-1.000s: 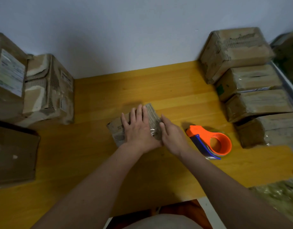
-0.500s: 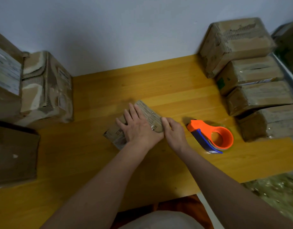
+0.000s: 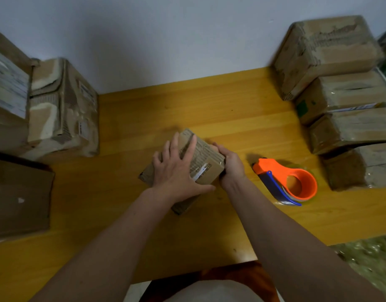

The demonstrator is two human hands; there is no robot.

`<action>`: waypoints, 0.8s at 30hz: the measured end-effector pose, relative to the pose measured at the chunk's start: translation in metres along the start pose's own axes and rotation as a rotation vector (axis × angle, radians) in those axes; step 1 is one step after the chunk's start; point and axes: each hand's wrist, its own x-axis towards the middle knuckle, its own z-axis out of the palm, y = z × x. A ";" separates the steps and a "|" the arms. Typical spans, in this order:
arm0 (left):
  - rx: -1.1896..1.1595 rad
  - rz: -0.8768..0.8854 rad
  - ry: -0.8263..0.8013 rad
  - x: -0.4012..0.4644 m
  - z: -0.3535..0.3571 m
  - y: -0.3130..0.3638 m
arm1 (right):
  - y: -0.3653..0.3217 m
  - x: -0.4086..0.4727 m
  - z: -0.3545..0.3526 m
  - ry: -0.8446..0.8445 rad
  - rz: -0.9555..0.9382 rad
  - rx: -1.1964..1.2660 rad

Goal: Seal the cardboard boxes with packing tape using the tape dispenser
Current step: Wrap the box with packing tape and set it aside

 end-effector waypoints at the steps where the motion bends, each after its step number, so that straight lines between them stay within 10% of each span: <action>1: 0.005 0.004 -0.005 0.001 0.000 0.000 | -0.002 -0.001 0.001 0.021 0.018 0.026; 11: 0.026 -0.043 -0.062 0.001 -0.004 0.004 | 0.013 -0.013 0.005 0.168 -0.106 0.157; 16: 0.017 -0.086 -0.035 -0.003 -0.005 0.007 | 0.034 -0.027 0.009 0.176 -0.470 -0.343; 24: -0.274 -0.231 -0.171 -0.002 -0.020 0.013 | -0.017 -0.004 -0.005 0.014 -0.440 -0.901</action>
